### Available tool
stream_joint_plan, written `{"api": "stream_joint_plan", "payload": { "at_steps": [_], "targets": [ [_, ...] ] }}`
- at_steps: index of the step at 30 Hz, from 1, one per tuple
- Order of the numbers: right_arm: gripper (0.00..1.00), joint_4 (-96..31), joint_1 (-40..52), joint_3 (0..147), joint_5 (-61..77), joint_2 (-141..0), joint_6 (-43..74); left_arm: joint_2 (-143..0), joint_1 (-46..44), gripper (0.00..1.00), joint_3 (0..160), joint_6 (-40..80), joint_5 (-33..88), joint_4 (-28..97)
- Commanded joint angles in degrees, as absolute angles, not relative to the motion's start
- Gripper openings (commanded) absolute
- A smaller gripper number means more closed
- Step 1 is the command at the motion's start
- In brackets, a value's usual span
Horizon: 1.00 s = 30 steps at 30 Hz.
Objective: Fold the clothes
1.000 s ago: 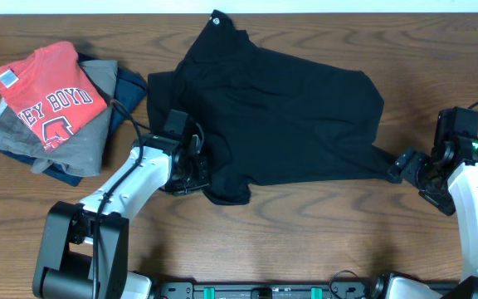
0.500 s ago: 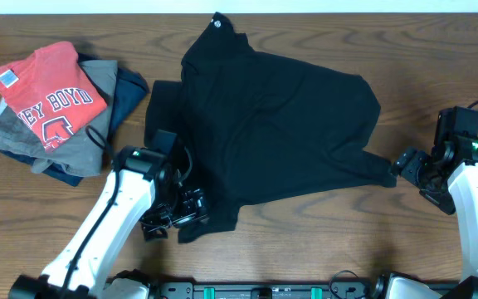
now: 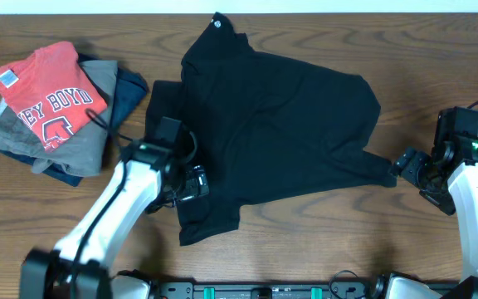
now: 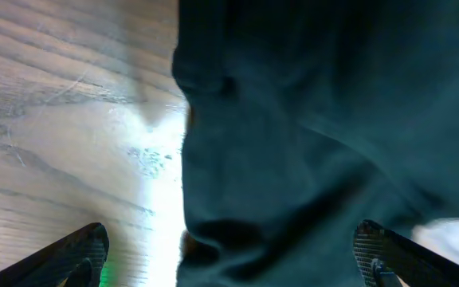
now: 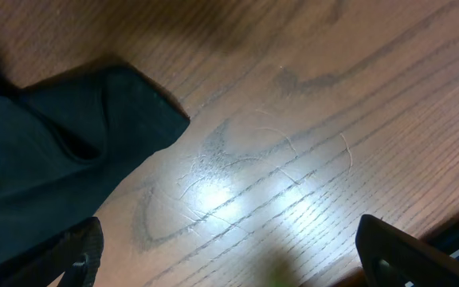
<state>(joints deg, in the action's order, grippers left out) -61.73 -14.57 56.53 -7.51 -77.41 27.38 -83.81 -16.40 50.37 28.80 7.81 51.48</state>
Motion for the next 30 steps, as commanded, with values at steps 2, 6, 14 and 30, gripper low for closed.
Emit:
{"api": "stream_joint_plan", "payload": {
  "at_steps": [2, 6, 14, 30],
  "targets": [
    [0.99, -61.71, -15.38, 56.88, -8.38, -76.88, 26.52, -90.13, -16.58, 1.00, 50.78, 26.48, 5.69, 50.35],
    [0.99, -61.69, -15.38, 56.88, -8.38, -76.88, 26.52, -93.89, -16.58, 0.82, 50.78, 23.59, 5.67, 47.00],
    [0.99, -61.73, -15.38, 56.88, -8.40, -76.88, 26.52, -96.12, -16.58, 0.63, 50.59, 23.62, 5.65, 43.66],
    [0.99, -63.48, -15.35, 56.88, -6.57, -76.88, 26.55, -94.21, -16.58, 0.06, 50.24, 23.62, 5.54, 45.76]
  ]
}}
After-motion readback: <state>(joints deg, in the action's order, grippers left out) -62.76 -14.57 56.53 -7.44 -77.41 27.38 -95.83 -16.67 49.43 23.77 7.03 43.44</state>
